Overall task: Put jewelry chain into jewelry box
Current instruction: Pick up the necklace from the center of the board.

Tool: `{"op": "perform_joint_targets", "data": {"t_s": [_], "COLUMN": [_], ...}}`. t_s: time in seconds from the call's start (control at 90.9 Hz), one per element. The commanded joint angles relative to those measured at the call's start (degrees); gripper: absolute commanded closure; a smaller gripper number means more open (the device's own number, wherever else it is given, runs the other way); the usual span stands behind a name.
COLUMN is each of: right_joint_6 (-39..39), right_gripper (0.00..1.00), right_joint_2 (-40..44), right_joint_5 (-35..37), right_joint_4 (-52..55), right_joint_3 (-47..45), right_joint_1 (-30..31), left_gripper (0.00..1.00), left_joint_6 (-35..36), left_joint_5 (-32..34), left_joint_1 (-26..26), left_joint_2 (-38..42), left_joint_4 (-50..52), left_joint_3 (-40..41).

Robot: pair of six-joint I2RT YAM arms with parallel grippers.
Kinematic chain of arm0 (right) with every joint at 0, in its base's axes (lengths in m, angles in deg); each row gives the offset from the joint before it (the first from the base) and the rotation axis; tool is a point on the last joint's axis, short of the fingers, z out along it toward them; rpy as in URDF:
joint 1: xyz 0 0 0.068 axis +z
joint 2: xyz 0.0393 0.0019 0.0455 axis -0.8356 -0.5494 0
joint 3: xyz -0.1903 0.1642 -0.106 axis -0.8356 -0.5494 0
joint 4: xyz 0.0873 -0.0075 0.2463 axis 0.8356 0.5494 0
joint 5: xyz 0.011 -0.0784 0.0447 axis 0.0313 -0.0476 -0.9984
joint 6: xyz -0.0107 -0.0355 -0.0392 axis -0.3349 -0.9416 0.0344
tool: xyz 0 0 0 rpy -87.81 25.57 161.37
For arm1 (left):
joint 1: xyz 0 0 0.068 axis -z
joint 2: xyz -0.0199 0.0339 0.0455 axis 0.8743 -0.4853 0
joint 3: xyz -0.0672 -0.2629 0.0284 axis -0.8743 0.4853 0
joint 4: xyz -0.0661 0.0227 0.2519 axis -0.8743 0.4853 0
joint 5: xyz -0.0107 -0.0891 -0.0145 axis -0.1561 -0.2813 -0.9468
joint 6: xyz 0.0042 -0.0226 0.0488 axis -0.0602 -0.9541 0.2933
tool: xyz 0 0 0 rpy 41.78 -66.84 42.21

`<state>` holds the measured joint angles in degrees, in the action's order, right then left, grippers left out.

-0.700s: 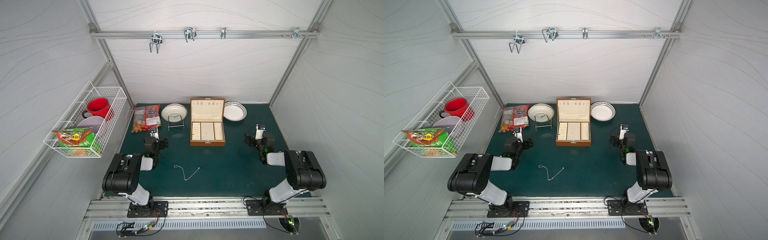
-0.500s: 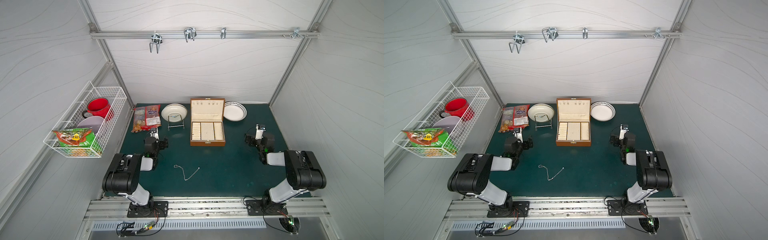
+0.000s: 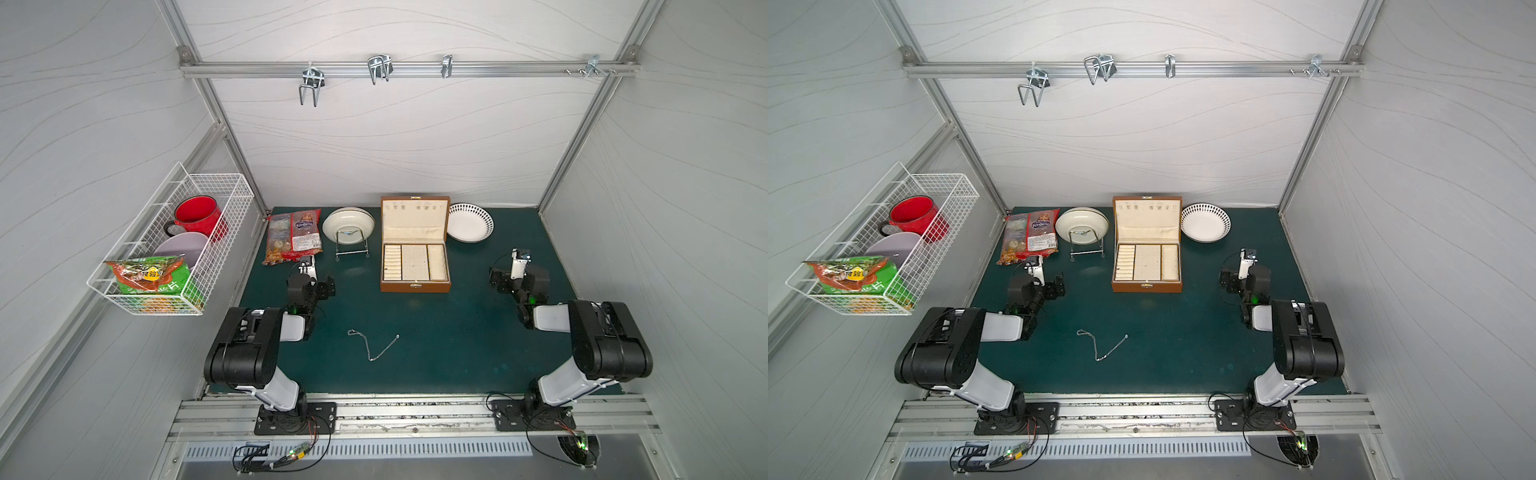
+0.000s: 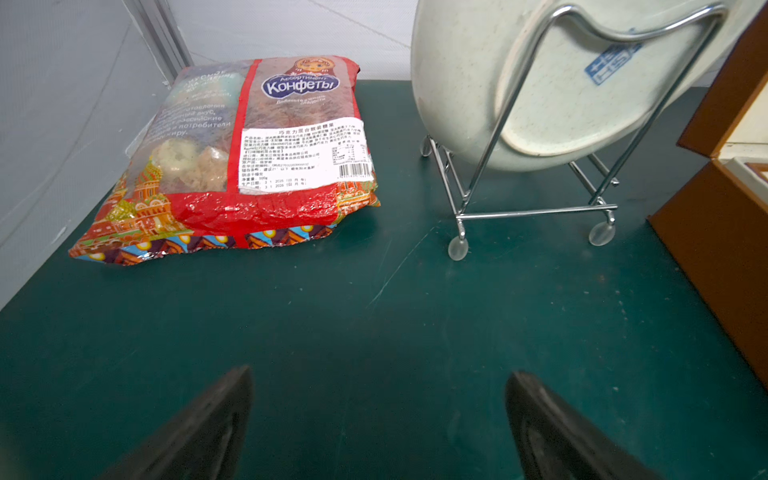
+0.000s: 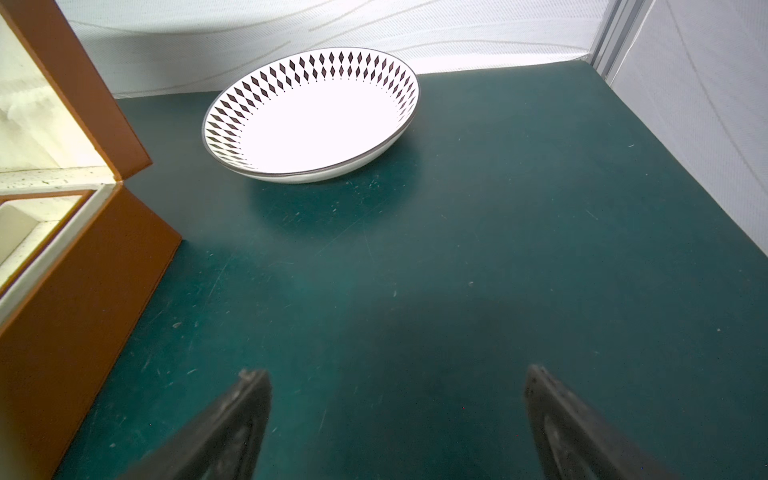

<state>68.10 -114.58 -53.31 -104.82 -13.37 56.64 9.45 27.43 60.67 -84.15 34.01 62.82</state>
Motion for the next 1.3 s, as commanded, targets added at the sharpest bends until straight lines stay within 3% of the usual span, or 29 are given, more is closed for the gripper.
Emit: {"op": "perform_joint_targets", "data": {"t_s": [0.0, 0.308, 0.363, 0.407, 0.495, 0.572, 0.737, 0.869, 1.101, 1.288], "right_joint_6": [0.6, 0.7, 1.2, 1.5, 4.6, 7.1, 21.0, 34.2, 34.3, 28.3], "right_gripper": [0.01, 0.01, 0.01, 0.01, 0.01, 0.01, 0.01, 0.01, 0.01, 0.01], "right_joint_2": [1.6, 1.7, 3.0, 6.3, 12.3, 16.5, 24.5, 28.0, 29.6, 28.9], "right_joint_5": [0.4, 0.0, 4.2, 7.5, 12.7, 15.0, 16.9, 20.4, 14.5, 9.5], "right_joint_4": [1.1, 0.6, 0.5, 6.9, 19.0, 22.0, 30.6, 46.4, 52.7, 56.5], "right_joint_3": [-0.7, -0.8, -1.1, 0.2, 4.3, 4.7, 5.9, 12.2, 16.5, 21.1], "right_joint_1": [-0.4, -0.7, 0.2, 1.0, 1.3, 1.4, 1.4, 1.2, 2.8, 11.8], "left_gripper": [0.00, 0.00, 0.00, 0.00, 0.00, 0.00, 0.00, 0.00, 0.03, 0.10], "left_joint_6": [-0.2, -1.1, -1.1, -1.4, -3.1, -5.9, -19.5, -30.5, -34.0, -33.1], "left_joint_5": [-1.6, -4.2, -4.2, -3.2, 2.2, 8.7, 17.6, 17.2, 3.2, 2.6], "left_joint_1": [-0.6, -2.1, -2.1, -2.0, -2.0, -2.0, -2.0, -2.0, -1.5, 6.9], "left_joint_2": [1.4, 1.6, 1.8, 2.5, 6.6, 8.6, 16.2, 23.6, 28.6, 32.2], "left_joint_4": [-0.4, 1.0, 0.9, 1.2, 15.9, 29.5, 48.0, 61.6, 80.9, 92.4], "left_joint_3": [-1.4, -1.9, -1.8, -2.0, -7.6, -14.2, -19.2, -22.2, -28.1, -29.6]}}
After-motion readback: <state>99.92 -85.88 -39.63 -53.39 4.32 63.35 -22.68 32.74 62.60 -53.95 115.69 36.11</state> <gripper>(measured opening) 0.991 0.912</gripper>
